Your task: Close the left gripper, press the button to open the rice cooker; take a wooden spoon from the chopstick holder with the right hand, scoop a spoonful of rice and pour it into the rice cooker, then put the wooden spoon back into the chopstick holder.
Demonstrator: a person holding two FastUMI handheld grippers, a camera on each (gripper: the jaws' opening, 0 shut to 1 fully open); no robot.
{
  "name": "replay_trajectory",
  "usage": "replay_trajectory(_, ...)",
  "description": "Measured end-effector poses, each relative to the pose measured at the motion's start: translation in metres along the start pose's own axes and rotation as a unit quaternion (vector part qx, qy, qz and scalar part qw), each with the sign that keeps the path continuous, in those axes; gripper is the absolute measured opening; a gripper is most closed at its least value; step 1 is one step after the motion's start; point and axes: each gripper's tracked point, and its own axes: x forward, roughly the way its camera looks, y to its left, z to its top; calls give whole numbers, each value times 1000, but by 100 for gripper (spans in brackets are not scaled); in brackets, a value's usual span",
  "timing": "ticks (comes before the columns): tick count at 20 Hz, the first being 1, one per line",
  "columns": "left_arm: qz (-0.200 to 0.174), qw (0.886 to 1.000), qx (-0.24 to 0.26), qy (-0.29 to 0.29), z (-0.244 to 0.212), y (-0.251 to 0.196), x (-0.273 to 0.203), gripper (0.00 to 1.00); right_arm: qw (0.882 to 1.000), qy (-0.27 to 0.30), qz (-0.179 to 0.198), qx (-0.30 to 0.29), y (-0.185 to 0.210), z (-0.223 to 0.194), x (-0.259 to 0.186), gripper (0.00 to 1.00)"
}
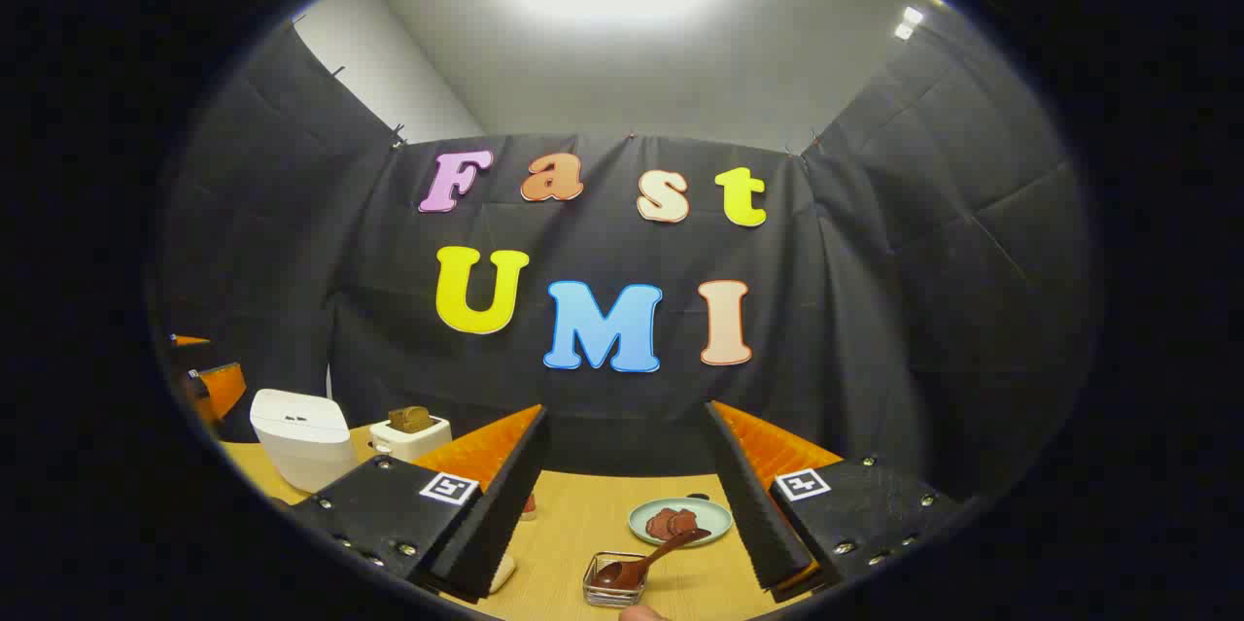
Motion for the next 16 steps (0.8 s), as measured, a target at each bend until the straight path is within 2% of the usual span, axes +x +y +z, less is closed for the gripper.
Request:
replay_trajectory(7, 8, 1000, -11, -12, 19, 6, 0, 91, 1000, 1, 8, 1, 4, -1, -6, 95)
replay_trajectory(8, 10, 1000, -10, -12, 18, 8, 0, 98, 1000, 2, 9, 2, 5, -2, -7, 95)
replay_trajectory(13, 13, 1000, 3, -12, 18, 9, -4, 98, 1000, 4, 5, 12, 4, -4, -12, 95)
replay_trajectory(14, 13, 1000, 4, -14, 20, 9, -4, 91, 1000, 4, 3, 13, 3, -3, -13, 95)
replay_trajectory(15, 13, 1000, 4, -15, 22, 10, -4, 91, 1000, 3, 1, 15, 1, -3, -15, 95)
replay_trajectory(16, 14, 1000, 3, -16, 22, 10, -5, 98, 1000, 2, 0, 17, 1, -2, -16, 95)
